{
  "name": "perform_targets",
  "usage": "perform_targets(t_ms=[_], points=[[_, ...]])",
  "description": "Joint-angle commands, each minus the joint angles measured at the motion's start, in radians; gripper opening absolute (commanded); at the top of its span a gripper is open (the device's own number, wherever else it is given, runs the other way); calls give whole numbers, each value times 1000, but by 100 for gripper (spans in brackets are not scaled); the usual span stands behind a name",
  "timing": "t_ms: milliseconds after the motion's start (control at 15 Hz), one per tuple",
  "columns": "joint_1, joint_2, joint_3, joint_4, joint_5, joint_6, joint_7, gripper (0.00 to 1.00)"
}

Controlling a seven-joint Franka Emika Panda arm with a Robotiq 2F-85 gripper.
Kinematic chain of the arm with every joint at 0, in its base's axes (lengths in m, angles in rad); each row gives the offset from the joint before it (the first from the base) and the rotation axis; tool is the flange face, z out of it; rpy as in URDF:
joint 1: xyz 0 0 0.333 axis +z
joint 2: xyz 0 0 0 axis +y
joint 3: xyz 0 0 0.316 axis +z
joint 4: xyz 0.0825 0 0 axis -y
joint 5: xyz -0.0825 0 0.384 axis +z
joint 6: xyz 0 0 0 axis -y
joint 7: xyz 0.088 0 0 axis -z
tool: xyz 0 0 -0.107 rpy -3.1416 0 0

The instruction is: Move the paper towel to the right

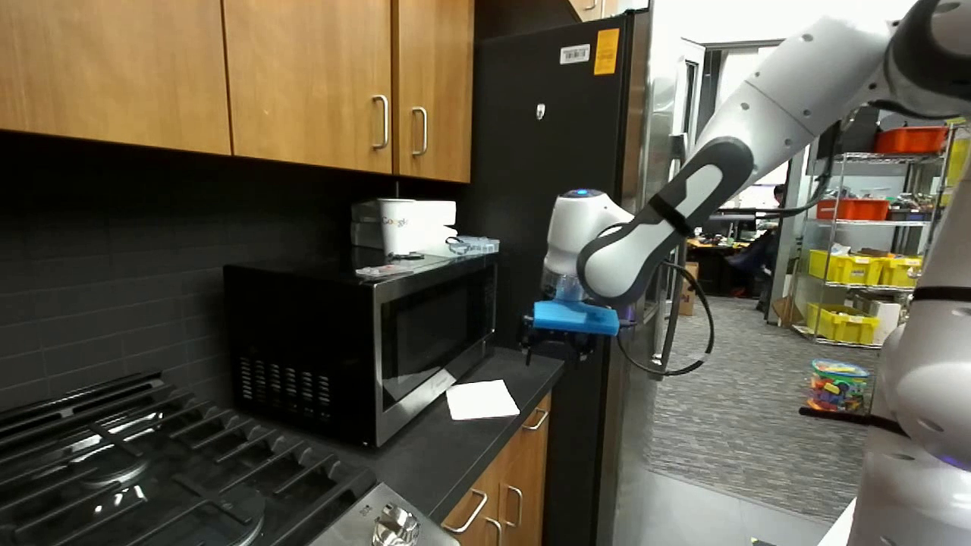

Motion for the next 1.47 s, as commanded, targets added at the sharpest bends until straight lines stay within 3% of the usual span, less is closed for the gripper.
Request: perform_targets(t_ms=[0, 133, 200, 267, 400, 600, 867, 933, 1000, 1133, 1400], points=[[-137, -212, 3, -247, 34, 211, -53, 100], [-178, -250, -29, -329, 124, 354, -158, 100], [-99, -221, -143, -320, 138, 418, -188, 100], [-43, -169, -212, -273, 185, 466, -239, 100], [114, -176, -373, -285, 276, 550, -325, 100], [340, -234, -543, -268, 435, 583, -417, 100], [659, -288, -825, -241, 504, 604, -482, 100], [732, -300, -906, -243, 505, 620, -501, 97], [784, -323, -973, -253, 490, 634, -510, 73], [887, -342, -1112, -238, 474, 650, -539, 69], [1034, -413, -1331, -241, 435, 725, -600, 39]])
